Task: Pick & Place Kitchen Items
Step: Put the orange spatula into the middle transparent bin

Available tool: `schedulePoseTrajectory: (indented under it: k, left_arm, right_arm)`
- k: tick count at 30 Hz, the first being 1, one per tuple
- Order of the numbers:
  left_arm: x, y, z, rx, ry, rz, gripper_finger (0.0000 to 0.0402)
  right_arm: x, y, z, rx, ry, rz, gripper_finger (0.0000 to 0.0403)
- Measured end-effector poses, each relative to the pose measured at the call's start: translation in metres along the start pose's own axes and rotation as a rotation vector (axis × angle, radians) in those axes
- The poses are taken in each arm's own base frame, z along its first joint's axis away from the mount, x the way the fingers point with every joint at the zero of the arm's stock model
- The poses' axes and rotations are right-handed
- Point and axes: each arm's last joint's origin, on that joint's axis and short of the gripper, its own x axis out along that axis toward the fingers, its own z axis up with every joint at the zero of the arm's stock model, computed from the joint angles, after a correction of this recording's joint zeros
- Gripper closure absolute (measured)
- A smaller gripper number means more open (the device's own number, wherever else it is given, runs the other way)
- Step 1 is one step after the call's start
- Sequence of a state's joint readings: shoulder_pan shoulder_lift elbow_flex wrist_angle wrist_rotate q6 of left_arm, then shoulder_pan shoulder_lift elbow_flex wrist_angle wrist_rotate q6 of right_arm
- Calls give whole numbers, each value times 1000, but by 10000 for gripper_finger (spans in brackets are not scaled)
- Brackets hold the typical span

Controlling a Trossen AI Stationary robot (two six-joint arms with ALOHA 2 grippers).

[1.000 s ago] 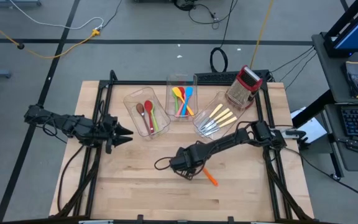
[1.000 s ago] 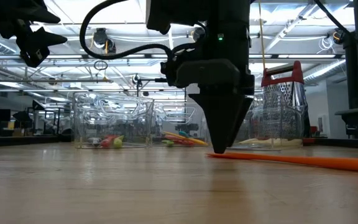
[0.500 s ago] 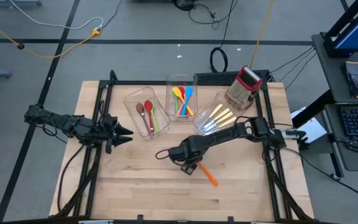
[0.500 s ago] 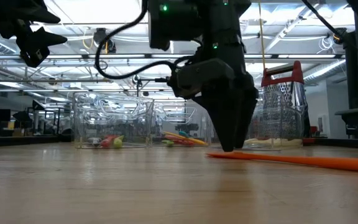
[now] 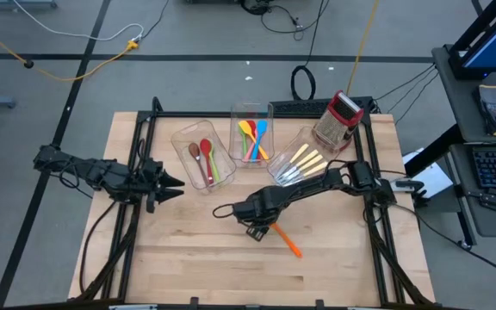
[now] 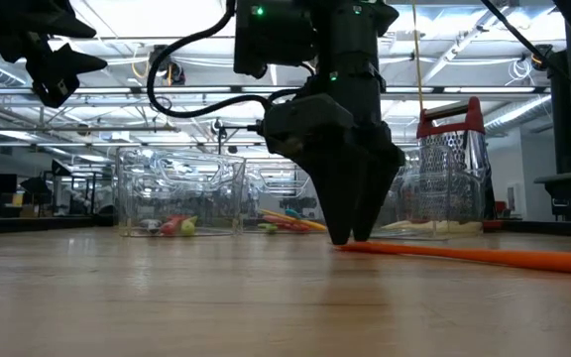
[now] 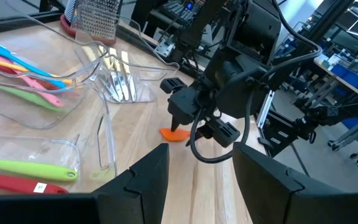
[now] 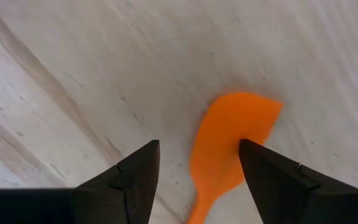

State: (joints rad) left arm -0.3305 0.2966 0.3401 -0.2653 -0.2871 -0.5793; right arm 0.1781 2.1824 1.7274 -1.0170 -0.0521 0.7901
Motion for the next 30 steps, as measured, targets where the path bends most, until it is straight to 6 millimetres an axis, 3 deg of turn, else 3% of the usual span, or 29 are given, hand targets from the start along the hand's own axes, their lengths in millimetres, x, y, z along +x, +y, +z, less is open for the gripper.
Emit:
schedulePoseTrajectory:
  k: [8,30]
  left_arm:
    - [0,1,-1,3,12,8,222]
    - [0,1,-2,0,15,14,222]
  right_arm:
    - [4,-3,-2,15,15,-13,188]
    - [-6,-5,-3,28,-33,-24,188]
